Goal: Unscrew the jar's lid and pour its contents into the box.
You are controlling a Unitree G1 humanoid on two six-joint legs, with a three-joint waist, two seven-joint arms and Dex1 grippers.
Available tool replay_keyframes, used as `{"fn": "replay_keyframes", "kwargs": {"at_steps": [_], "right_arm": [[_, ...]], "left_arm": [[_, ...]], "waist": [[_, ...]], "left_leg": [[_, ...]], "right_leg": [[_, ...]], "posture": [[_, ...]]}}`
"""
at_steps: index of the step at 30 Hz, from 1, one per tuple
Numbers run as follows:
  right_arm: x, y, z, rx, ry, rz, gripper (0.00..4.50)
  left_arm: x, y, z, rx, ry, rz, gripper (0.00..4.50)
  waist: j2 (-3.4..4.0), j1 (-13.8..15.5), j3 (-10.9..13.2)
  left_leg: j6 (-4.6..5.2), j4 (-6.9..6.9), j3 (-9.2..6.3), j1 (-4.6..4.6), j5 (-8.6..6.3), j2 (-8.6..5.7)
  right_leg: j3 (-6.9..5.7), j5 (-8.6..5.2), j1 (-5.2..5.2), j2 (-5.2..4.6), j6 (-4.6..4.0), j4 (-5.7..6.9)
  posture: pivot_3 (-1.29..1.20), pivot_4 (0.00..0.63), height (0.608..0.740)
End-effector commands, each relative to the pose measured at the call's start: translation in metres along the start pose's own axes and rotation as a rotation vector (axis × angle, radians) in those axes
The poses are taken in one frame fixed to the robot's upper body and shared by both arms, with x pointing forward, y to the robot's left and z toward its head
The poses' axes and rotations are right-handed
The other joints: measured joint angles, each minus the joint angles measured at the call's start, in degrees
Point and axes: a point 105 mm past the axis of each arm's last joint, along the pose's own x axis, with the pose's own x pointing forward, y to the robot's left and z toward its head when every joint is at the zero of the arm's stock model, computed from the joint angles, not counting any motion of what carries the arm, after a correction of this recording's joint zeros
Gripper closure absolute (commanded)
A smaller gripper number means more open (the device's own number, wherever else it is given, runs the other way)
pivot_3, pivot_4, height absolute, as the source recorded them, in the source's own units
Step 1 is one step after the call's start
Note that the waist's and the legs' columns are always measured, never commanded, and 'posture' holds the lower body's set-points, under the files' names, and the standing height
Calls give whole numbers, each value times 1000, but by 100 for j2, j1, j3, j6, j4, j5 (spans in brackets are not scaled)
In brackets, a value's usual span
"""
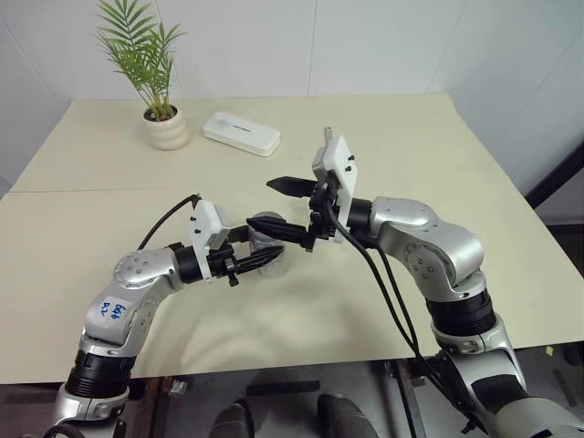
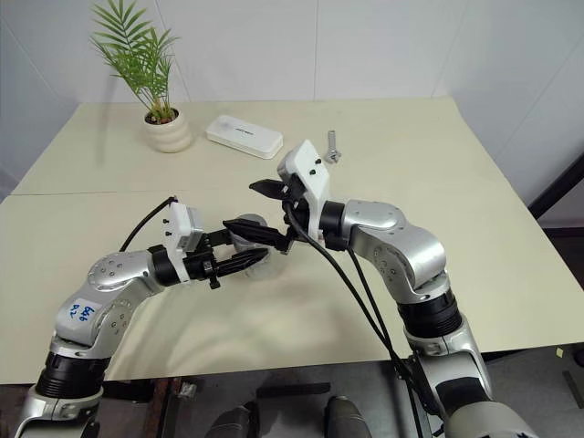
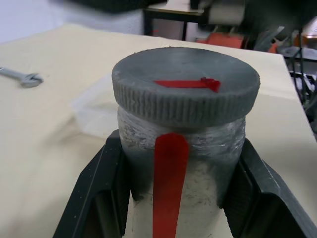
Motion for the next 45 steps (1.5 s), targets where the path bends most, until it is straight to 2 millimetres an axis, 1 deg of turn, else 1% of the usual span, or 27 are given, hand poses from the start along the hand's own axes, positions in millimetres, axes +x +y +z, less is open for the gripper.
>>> {"fn": "replay_keyframes", "kwargs": {"at_steps": [1, 6, 15, 18, 22, 23, 31, 34, 37, 40, 45], "right_arm": [[3, 4, 10, -47, -23, 7, 0], [5, 10, 7, -45, -13, 33, 0], [4, 12, 3, -44, -16, 39, 0], [2, 13, 1, -40, -12, 44, 583], [1, 14, -4, -29, -6, 57, 1958], [1, 15, -4, -27, -5, 62, 2010], [1, 14, -8, -3, 0, 68, 2003], [0, 16, -11, 9, 6, 90, 2003], [-1, 20, -10, 4, -3, 148, 2003], [-10, 22, -6, -26, -4, 243, 2003], [-20, 15, 2, -63, 19, 339, 2003]], "left_arm": [[1, 0, 11, 21, -35, 10, 2498], [-3, 3, 10, 14, -33, 30, 2498], [-6, 0, 8, 7, -30, 21, 2498], [-7, 2, 11, 8, -36, 28, 2498], [-7, 4, 17, 0, -61, 37, 2498], [-7, 4, 17, -1, -63, 37, 2498], [-7, 3, 18, -7, -71, 33, 2498], [-7, 0, 20, 1, -82, 3, 2498], [-10, -4, 25, 23, -101, -58, 2498], [-15, -6, 36, 48, -133, -154, 2498], [-18, -6, 41, 92, -129, -245, 2498]], "waist": [[0, -6, 0], [0, -7, 0], [0, -3, 0], [0, -3, 0], [0, -2, 0], [0, -3, 0], [0, -2, 0], [0, -3, 0], [0, -3, 0], [0, 2, 0], [0, -8, 0]], "left_leg": [[0, 5, 0, 0, 0, 0], [3, 27, -1, 1, 2, 0], [3, 35, -2, 0, 1, 0], [3, 36, -2, 0, 1, 0], [3, 36, -2, 0, 1, 0], [3, 36, -2, 0, 1, 0], [3, 37, -2, 0, 1, 0], [3, 37, -2, 0, 1, 0], [3, 36, -2, 0, 1, 0], [3, 36, -2, 0, 1, 0], [4, 46, -2, 0, 1, 0]], "right_leg": [[1, 0, 0, 0, 0, 5], [2, 2, 2, 1, 3, 18], [2, 3, 6, 1, 5, 18], [2, 3, 6, 1, 5, 18], [2, 3, 6, 1, 5, 18], [2, 3, 6, 1, 5, 18], [2, 3, 6, 1, 5, 18], [2, 3, 6, 1, 5, 19], [2, 3, 6, 1, 5, 18], [2, 3, 6, 2, 5, 18], [2, 5, 11, 2, 8, 18]], "posture": [[0, 150, 740], [0, 150, 740], [0, 150, 740], [0, 150, 740], [0, 150, 740], [0, 150, 740], [0, 150, 740], [0, 150, 740], [0, 150, 740], [0, 150, 740], [0, 150, 740]]}}
